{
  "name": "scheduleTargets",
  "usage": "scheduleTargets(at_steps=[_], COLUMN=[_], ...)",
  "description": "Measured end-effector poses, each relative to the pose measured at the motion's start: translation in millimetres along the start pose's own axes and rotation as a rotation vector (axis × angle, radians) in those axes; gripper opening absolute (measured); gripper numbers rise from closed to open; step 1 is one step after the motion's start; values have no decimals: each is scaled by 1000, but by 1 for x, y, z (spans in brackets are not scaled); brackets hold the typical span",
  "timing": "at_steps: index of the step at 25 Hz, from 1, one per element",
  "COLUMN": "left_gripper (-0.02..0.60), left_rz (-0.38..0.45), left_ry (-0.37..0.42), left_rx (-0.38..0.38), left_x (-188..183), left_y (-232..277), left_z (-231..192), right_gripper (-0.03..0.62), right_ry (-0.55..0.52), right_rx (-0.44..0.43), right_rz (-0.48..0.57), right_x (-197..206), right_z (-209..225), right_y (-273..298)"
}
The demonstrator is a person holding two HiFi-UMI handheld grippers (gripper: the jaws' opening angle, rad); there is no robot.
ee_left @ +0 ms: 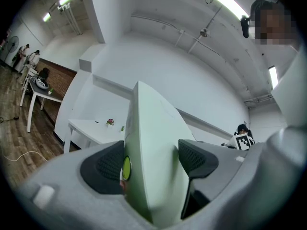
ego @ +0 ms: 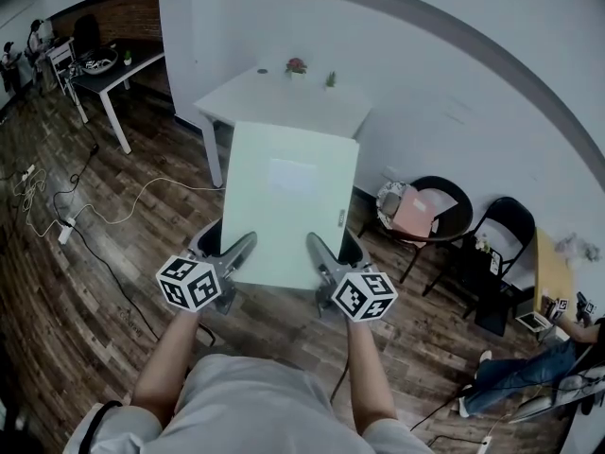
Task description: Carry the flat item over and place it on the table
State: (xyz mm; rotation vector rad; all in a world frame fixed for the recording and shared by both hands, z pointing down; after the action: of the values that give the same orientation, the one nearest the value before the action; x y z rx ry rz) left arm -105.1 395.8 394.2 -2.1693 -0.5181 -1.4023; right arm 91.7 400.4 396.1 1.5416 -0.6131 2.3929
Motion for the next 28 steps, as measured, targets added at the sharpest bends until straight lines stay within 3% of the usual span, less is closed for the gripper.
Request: scheduleTargets(at_steps=[7,13,28], left_gripper=[348,348,348], left_rz=[-4,-11,-43], left_ry=[3,-6,-48], left_rx=[-16,-15,20], left_x=[10,15,-6], left_y=[22,49,149], left_z=[-7,-37,-157], right_gripper=[360,360,360], right_ry=[8,8,0], right_rx=[-12,-7,51], right_rz=[-7,-11,-23], right_x=[3,14,34], right_z=[23,40,72], right_y=[15,49,193])
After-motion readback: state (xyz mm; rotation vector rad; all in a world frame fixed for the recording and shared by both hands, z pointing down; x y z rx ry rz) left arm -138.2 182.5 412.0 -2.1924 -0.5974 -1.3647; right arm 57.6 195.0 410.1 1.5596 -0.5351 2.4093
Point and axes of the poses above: the fingertips, and each gripper's own axes: y forward along the fingers, z to its right, x out of its underside, the point moved 1 cm from there along -y, backward along the fingers, and after that the axes turned 13 degrees about z, right-handed, at the moved point
